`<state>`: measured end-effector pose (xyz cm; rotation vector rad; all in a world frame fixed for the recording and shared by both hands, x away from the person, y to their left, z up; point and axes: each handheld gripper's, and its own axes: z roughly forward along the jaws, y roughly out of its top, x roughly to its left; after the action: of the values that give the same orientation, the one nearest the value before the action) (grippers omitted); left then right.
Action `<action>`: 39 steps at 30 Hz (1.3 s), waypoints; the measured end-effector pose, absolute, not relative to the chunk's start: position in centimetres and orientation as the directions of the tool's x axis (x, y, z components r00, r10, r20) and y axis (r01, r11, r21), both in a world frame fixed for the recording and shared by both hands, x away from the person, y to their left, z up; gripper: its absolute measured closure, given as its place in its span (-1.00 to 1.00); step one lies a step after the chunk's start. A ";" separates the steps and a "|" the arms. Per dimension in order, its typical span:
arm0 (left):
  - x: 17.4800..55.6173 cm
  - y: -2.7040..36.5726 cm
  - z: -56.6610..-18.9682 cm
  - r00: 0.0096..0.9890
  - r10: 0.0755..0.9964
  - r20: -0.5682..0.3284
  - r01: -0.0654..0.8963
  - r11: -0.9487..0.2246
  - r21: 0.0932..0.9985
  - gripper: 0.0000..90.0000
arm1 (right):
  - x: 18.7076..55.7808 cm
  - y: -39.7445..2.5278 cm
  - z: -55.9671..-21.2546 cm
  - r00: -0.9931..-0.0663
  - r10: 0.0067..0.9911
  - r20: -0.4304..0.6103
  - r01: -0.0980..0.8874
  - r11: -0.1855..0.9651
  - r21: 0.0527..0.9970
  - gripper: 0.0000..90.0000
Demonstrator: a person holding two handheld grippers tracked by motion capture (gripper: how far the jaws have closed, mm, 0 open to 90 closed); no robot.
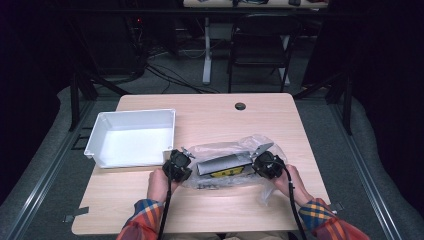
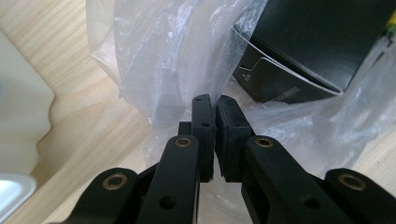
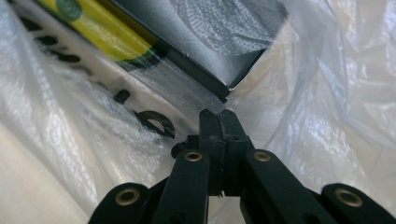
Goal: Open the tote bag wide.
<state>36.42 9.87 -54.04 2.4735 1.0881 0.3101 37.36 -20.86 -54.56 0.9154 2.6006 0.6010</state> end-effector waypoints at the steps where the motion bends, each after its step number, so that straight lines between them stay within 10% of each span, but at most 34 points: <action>1: 36.3 9.9 -53.9 0.668 0.743 0.038 0.647 -0.605 0.463 0.91 | 37.6 -20.8 -54.6 -0.739 0.654 -0.159 0.517 0.703 0.489 1.00; 6: 36.4 10.0 -52.5 0.655 0.752 0.078 0.614 -0.590 0.524 0.69 | 38.1 -20.9 -54.6 -0.739 0.655 -0.156 0.510 0.696 0.505 1.00; 34: 39.7 7.3 -55.2 0.598 0.760 0.254 0.658 -0.646 0.386 0.96 | 34.8 -23.9 -54.8 -0.825 0.547 -0.141 0.474 0.806 0.354 1.00; 39: 38.8 7.9 -53.8 0.638 0.750 0.173 0.640 -0.642 0.423 0.64 | 34.8 -24.0 -54.0 -0.830 0.550 -0.089 0.470 0.777 0.419 0.76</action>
<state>38.77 7.87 -53.80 2.5381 1.1135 0.4815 34.84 -24.02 -53.97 0.8034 2.7631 0.5705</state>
